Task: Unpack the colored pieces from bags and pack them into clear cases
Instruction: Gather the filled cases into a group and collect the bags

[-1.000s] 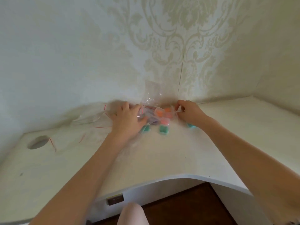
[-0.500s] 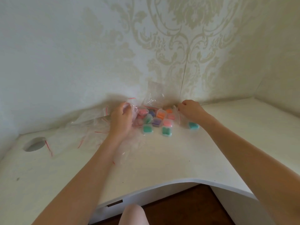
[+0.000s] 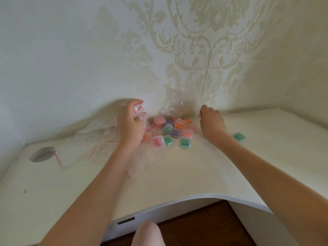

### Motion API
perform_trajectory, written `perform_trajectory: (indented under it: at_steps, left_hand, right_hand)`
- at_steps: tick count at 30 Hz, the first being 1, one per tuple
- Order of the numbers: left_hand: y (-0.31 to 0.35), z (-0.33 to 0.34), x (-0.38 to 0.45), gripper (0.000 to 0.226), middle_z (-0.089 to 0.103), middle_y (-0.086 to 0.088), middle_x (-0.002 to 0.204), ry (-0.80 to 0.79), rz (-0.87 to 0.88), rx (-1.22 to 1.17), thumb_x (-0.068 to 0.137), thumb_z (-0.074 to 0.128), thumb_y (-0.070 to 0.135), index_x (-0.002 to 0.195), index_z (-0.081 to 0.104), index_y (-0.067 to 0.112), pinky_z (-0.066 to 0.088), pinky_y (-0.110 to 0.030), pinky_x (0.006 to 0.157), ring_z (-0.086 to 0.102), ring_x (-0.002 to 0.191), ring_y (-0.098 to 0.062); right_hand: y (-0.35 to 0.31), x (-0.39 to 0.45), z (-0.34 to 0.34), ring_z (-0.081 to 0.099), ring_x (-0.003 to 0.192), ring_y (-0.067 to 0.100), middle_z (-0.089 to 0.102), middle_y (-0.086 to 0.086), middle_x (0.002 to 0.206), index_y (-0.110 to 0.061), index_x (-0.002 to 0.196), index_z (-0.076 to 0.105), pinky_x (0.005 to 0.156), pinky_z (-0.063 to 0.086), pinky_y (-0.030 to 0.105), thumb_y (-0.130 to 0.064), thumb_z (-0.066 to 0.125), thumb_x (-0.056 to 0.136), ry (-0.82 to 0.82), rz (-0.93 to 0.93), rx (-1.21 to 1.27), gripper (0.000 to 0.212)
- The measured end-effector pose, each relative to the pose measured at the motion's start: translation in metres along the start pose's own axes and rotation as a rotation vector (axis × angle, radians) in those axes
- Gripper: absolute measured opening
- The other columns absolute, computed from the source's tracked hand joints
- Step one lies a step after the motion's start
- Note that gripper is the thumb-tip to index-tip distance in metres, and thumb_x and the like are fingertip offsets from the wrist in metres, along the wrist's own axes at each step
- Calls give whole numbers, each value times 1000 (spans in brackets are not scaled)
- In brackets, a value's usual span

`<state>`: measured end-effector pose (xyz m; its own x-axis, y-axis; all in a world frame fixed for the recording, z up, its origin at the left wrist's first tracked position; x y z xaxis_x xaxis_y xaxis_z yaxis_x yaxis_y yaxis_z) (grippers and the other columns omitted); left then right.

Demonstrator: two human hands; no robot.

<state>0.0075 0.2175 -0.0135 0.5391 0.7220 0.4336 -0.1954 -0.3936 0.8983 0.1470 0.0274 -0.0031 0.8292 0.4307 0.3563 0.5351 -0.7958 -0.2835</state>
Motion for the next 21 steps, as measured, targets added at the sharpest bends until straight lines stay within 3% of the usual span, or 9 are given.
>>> perform_trajectory:
  at_steps: [2, 5, 8, 10, 13, 16, 21]
  left_hand:
    - [7, -8, -3, 48, 55, 1, 98, 52, 183, 187, 72, 39, -11, 95, 64, 22, 45, -28, 74, 55, 83, -16]
    - [14, -15, -3, 47, 56, -10, 95, 207, 173, 365, 66, 37, -16, 85, 66, 15, 30, -22, 63, 48, 79, -16]
    - [13, -19, 0, 44, 58, -9, 92, 250, 99, 428, 65, 37, -14, 80, 67, 15, 28, -26, 64, 51, 84, -21]
    - [11, -20, 0, 41, 59, -4, 90, 236, 49, 436, 66, 39, -12, 76, 65, 18, 31, -28, 64, 53, 84, -21]
    - [9, -14, -2, 35, 64, -4, 91, 193, 46, 453, 68, 44, -9, 70, 61, 22, 30, -27, 61, 56, 81, -19]
    - [10, -10, -1, 32, 65, -5, 93, 173, 63, 434, 68, 45, -8, 68, 60, 21, 38, -31, 62, 59, 84, -21]
    - [17, -10, -7, 30, 65, -7, 91, 196, 148, 414, 65, 42, -8, 69, 59, 15, 41, -34, 64, 60, 84, -25]
  right_hand:
    - [-11, -5, -13, 47, 87, 31, 47, 14, 95, -5, 105, 42, 67, 33, 34, 8, 34, 86, 171, -13, 182, 25]
    - [-36, -6, -28, 47, 71, 22, 47, 11, 96, -8, 116, 36, 53, 30, 29, 2, 32, 90, 202, -41, 402, 29]
    - [-58, -2, -24, 49, 64, 24, 52, 14, 94, -13, 127, 33, 53, 33, 32, -4, 31, 93, 195, -138, 343, 36]
    - [-68, 5, -15, 56, 76, 35, 54, 19, 103, -10, 127, 34, 64, 43, 39, -17, 35, 98, 186, -139, 292, 30]
    - [-75, 14, -4, 58, 89, 38, 50, 18, 109, -4, 122, 35, 69, 44, 39, -44, 52, 93, 104, -86, 222, 51]
    - [-76, 18, 4, 58, 90, 35, 48, 15, 109, -5, 117, 35, 66, 43, 36, -38, 64, 88, 63, -101, 137, 53]
    - [-68, 18, 5, 58, 90, 34, 51, 15, 107, -4, 111, 45, 65, 39, 35, -24, 54, 95, 37, -115, -20, 27]
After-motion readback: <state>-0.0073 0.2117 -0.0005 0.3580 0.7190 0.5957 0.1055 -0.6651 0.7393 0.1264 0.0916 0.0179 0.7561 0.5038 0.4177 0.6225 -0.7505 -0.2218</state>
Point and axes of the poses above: each hand's wrist, its own x-axis towards the middle knuckle, its own z-axis out of the palm, y = z × x, the point moved 1 cm from there along x, towards the middle knuckle
